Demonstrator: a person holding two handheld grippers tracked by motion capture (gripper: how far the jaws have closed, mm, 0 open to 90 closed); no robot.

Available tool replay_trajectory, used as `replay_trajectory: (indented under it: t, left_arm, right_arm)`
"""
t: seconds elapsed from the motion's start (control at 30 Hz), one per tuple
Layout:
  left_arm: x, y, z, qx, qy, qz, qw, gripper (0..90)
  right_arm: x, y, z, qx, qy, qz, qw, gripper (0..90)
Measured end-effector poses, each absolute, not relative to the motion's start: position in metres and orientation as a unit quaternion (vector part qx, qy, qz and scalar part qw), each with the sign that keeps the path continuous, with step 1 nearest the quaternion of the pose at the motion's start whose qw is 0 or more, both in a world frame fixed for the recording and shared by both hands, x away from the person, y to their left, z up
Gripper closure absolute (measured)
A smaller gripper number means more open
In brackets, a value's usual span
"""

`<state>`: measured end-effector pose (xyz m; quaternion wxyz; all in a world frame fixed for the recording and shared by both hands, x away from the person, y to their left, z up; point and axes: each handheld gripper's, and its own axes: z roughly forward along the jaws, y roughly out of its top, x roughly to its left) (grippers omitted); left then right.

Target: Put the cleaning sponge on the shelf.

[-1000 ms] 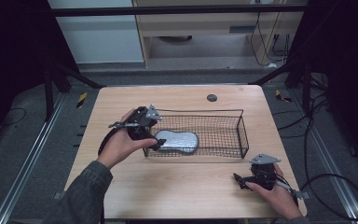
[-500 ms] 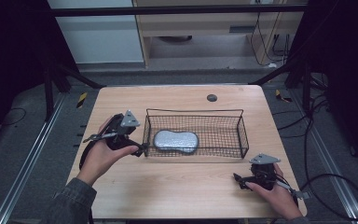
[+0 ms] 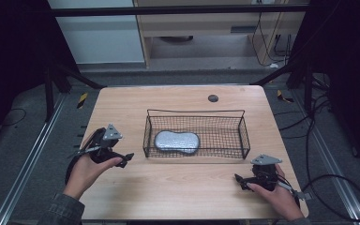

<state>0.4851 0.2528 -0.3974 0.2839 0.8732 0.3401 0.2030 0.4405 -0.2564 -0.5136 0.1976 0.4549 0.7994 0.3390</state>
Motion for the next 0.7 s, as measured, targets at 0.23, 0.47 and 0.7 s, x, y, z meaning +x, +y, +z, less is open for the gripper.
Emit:
replay_trajectory:
  t: [0.23,0.47,0.7]
  left_arm:
    - [0.493,0.263,-0.423,0.867,0.368,0.187,0.279,4.0]
    - [0.505,0.268,-0.445,0.868,0.376,0.19,0.264,4.0]
    - [0.518,0.278,-0.464,0.858,0.405,0.177,0.262,4.1]
  right_arm:
    - [0.44,-0.256,-0.514,0.455,0.8,0.339,0.198,0.4]
    - [0.441,-0.257,-0.514,0.453,0.8,0.34,0.198,0.4]
    - [0.44,-0.257,-0.514,0.453,0.8,0.34,0.196,0.4]
